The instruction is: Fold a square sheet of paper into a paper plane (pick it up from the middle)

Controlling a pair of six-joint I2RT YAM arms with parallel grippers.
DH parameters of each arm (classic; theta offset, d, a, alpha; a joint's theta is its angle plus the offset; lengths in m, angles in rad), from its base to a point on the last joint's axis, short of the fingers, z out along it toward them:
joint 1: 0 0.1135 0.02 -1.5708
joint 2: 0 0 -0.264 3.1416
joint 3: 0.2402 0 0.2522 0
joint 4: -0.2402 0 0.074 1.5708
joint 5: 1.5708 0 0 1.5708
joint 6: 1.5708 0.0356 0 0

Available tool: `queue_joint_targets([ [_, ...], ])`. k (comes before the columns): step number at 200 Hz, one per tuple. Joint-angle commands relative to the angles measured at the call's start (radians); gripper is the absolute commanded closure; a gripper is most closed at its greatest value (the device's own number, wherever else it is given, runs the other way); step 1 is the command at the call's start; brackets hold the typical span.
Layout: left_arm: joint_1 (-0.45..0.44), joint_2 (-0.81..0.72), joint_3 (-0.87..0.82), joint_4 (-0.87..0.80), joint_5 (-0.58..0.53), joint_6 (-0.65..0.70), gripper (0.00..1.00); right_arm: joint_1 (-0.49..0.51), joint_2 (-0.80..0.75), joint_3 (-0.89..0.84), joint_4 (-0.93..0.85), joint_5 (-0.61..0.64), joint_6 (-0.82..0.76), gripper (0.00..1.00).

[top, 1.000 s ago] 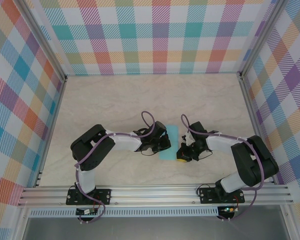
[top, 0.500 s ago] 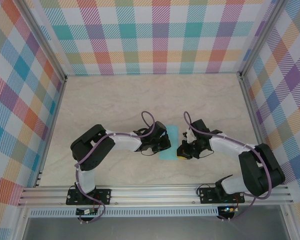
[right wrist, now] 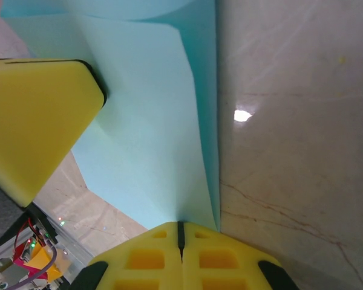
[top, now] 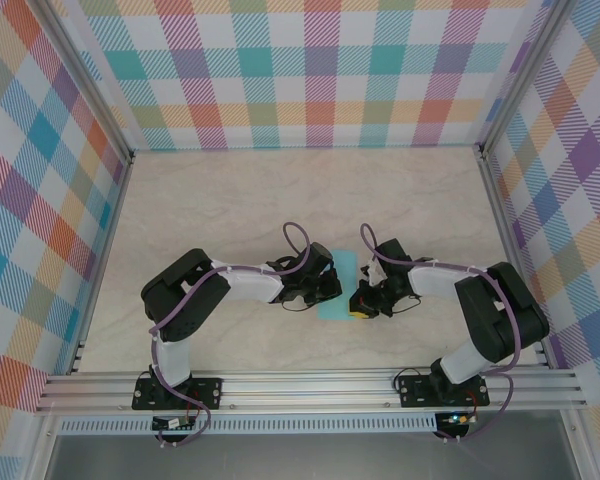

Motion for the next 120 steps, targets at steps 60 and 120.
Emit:
queue_joint_targets([
  [60, -0.018, -0.041, -0.062, 0.131, 0.061, 0.020, 0.96, 0.008, 0.043, -0.042, -0.020, 0.079, 0.008, 0.98],
  [120, -0.009, -0.006, -0.083, 0.023, -0.091, 0.050, 1.00, 0.008, 0.044, -0.041, -0.029, 0.087, 0.011, 0.99],
])
